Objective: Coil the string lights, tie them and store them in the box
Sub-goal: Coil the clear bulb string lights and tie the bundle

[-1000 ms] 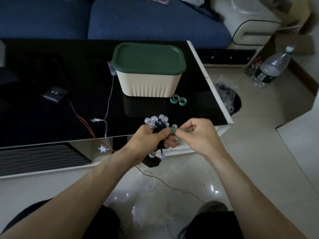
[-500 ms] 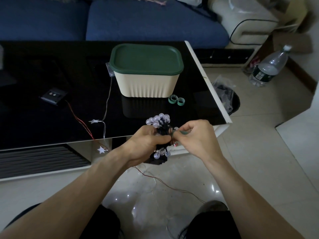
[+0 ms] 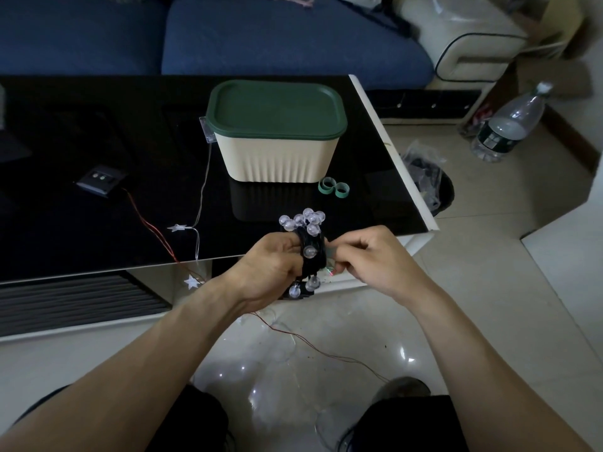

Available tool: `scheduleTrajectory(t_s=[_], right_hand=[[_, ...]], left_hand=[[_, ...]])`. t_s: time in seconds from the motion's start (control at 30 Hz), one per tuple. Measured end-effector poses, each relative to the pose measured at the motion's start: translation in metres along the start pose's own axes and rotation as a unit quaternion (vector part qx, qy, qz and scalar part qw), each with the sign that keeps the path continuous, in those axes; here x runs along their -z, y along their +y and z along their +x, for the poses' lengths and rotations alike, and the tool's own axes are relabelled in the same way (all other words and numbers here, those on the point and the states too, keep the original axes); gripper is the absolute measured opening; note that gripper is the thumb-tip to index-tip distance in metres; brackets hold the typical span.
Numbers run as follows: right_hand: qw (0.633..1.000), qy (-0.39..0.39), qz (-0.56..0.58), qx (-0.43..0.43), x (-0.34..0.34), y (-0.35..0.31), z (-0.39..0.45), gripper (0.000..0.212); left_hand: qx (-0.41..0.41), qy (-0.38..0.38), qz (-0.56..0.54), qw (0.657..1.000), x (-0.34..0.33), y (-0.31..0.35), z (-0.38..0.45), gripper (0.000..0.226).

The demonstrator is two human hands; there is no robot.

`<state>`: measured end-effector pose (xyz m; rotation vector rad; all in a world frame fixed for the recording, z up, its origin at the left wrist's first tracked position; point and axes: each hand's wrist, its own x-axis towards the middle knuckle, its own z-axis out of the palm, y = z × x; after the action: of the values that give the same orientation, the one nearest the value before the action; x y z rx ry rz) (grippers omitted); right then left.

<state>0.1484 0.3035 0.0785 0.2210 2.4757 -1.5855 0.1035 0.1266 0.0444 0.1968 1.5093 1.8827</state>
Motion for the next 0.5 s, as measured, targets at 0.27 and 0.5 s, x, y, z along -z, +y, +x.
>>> scheduleTrajectory(t_s=[0.27, 0.5], right_hand=[[0.996, -0.06, -0.06, 0.014, 0.014, 0.003, -0.002, 0.036], [0.999, -0.033, -0.021, 0.0, 0.011, 0.013, 0.001, 0.037]], left_hand=[[0.047, -0.004, -0.03, 0.998, -0.005, 0.002, -0.003, 0.043], [0.039, 0.003, -0.02, 0.999, -0.005, -0.001, 0.002, 0.063]])
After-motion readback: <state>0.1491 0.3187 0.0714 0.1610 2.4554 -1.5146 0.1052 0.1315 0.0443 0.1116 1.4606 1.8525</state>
